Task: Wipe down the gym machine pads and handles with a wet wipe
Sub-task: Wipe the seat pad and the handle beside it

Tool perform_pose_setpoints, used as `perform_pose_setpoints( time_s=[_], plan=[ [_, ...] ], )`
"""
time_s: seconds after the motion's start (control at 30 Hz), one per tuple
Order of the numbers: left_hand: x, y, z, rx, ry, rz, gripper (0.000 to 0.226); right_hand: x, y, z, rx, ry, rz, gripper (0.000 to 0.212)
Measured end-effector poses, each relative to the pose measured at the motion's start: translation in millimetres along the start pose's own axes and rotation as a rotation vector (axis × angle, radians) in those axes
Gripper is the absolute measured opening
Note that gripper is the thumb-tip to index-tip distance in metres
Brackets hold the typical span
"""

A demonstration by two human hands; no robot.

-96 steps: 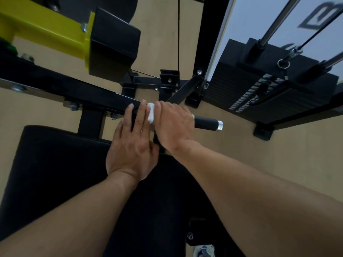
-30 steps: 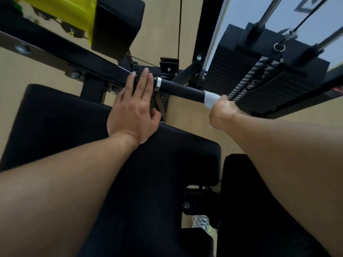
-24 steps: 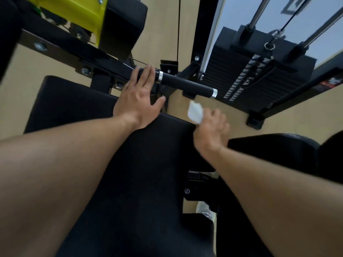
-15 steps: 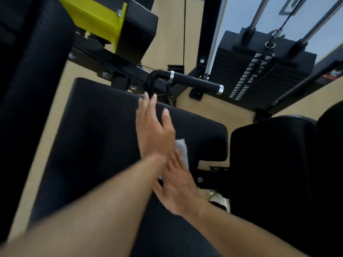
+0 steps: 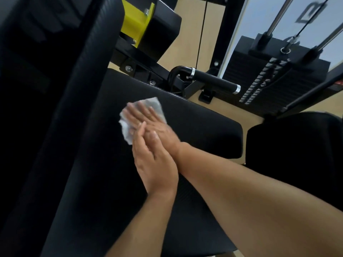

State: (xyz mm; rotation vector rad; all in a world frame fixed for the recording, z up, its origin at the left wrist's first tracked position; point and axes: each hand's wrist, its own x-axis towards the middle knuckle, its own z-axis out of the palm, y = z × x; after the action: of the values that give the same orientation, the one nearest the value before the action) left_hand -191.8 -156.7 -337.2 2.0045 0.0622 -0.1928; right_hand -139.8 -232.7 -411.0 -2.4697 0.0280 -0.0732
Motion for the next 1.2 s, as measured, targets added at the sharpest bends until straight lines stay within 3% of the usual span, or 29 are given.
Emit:
perform_pose_setpoints(
  time_s=[0.07, 0.23, 0.37, 0.43, 0.57, 0.63, 0.7, 0.8, 0.87, 0.93, 1.0, 1.07, 1.13, 1.2],
  plan=[
    [4.1, -3.8, -4.7, -0.003, 0.018, -0.023, 0.04, 1.2, -0.9, 0.9, -0.042, -0.003, -0.027, 0.07],
    [5.0, -10.5, -18.9, 0.001, 0.032, -0.117, 0.042, -40.3, 47.7, -11.7, 0.004, 0.168, 0.717, 0.058],
    [-5.3, -11.6, -19.3, -0.046, -0.028, -0.141, 0.043, -72.7, 49.0, -5.4, 0.083, 0.229, 1.034, 0.059],
    [-10.9, -12.3, -22.6, -0.076, -0.05, -0.171, 0.043, -57.9, 36.7, -7.4, 0.049, 0.191, 0.983, 0.059],
    [-13.6, -18.0, -33.8, -0.072, -0.057, -0.18, 0.038, 9.4, 12.3, -22.9, 0.075, 0.034, 0.415, 0.058],
    [-11.9, -23.3, -39.0, -0.061, -0.054, -0.171, 0.035, 28.6, 20.3, -28.2, 0.066, 0.003, 0.318, 0.057],
    [-12.7, -27.7, -41.8, -0.066, -0.087, -0.178, 0.033, 19.8, 47.3, -33.6, -0.033, 0.053, 0.5, 0.06],
    [-14.7, -32.2, -45.3, -0.081, -0.118, -0.182, 0.032, -38.4, 94.4, -36.4, -0.199, 0.067, 0.973, 0.063],
    [-18.1, -36.4, -45.7, -0.09, -0.123, -0.177, 0.03, -84.0, 109.6, -29.5, -0.044, 0.194, 1.204, 0.06],
    [-24.1, -39.6, -46.4, -0.103, -0.119, -0.162, 0.028, -105.5, 109.4, -14.4, 0.055, 0.34, 1.295, 0.058],
    [-32.5, -44.1, -48.7, -0.095, -0.105, -0.132, 0.026, -101.2, 105.1, -3.9, -0.101, 0.549, 1.224, 0.053],
    [-42.9, -48.8, -53.3, -0.067, -0.088, -0.097, 0.025, -86.1, 76.7, 2.4, -0.29, 0.419, 0.975, 0.041],
    [-54.9, -54.3, -62.4, -0.034, -0.056, -0.042, 0.025, -82.5, 28.5, 22.2, -0.197, 0.236, 0.565, 0.049],
    [-68.5, -58.5, -75.9, 0.015, -0.018, 0.021, 0.026, -95.9, -30.9, 40.5, -0.023, 0.154, 0.312, 0.06]
  ],
)
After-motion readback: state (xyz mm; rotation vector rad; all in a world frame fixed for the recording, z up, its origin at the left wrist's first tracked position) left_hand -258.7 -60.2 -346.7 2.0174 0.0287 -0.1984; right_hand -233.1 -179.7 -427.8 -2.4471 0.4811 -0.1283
